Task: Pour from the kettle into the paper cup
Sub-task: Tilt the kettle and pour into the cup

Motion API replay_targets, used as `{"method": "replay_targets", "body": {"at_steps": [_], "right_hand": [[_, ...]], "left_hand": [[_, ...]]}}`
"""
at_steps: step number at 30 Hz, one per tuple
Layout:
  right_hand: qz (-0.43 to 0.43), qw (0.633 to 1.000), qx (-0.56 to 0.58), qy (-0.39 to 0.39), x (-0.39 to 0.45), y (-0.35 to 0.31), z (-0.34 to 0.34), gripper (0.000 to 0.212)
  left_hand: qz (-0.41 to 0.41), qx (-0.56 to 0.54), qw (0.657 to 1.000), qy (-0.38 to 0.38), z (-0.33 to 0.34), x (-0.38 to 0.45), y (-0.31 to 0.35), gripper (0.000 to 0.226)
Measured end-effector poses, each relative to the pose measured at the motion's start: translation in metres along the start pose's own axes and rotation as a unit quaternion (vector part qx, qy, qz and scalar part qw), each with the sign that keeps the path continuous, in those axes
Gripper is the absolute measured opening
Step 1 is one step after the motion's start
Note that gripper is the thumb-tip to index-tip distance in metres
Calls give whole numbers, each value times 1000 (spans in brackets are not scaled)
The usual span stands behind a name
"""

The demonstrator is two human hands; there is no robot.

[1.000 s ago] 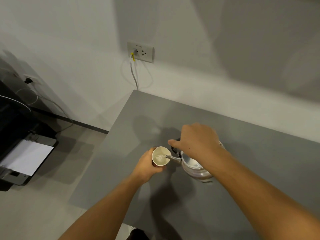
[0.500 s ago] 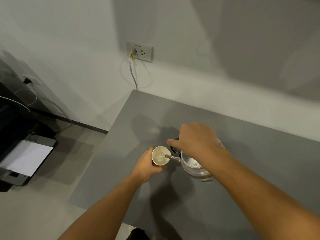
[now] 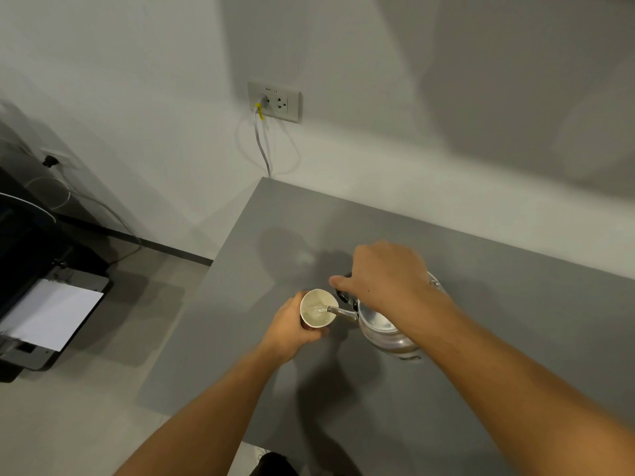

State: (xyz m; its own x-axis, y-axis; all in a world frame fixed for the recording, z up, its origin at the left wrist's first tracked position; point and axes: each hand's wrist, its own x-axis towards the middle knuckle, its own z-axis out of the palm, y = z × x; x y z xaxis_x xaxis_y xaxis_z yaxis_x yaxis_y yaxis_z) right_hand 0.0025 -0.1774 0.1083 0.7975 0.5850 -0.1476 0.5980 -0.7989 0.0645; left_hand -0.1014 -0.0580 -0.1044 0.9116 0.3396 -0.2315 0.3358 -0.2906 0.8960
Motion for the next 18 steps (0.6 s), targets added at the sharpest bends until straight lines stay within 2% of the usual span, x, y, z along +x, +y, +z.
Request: {"method": "replay_targets", "body": {"at_steps": [18], "right_hand": [[-14, 1000, -4, -7, 5, -6, 0, 52]], "left_hand": [[1, 0, 1000, -2, 1, 2, -3, 70]]}}
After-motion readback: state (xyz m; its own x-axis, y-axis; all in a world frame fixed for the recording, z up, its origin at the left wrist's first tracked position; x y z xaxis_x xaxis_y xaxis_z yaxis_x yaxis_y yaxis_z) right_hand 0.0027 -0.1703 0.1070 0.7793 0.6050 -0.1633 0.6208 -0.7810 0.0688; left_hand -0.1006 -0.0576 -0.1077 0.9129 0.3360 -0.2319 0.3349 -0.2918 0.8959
